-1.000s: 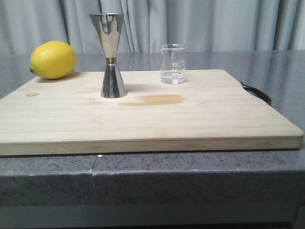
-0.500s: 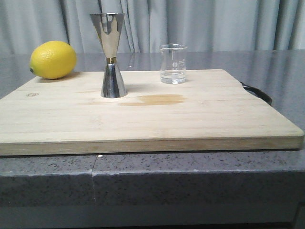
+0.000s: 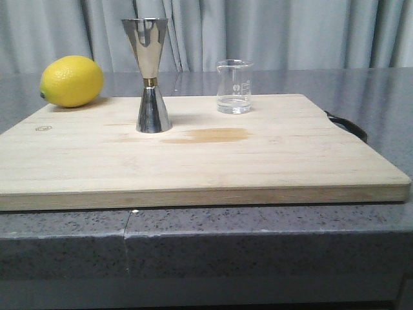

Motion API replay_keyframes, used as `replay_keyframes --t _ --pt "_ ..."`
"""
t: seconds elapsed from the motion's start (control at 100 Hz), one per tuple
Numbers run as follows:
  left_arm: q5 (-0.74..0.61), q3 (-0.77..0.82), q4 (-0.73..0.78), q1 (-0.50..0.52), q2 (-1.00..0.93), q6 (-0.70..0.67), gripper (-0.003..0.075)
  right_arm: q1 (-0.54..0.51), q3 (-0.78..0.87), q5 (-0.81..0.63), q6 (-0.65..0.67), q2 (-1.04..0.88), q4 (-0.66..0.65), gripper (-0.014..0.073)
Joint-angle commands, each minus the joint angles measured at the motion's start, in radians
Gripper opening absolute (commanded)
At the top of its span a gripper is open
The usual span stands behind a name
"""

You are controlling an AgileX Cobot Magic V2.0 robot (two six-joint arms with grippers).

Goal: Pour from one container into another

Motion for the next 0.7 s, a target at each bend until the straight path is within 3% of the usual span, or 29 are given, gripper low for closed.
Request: replay_keyframes --t 0.0,0.69 --pt "-0.058 0.034 0.005 0.002 -0.026 -0.008 -0.0019 -0.004 -0.022 -0.067 -0.005 0.012 -0.014 -0.0071" --pt "-0.022 0.034 0.034 0.002 -0.026 -0.008 -0.0019 -0.004 -0.022 -0.067 -0.005 0.012 -0.014 -0.0071"
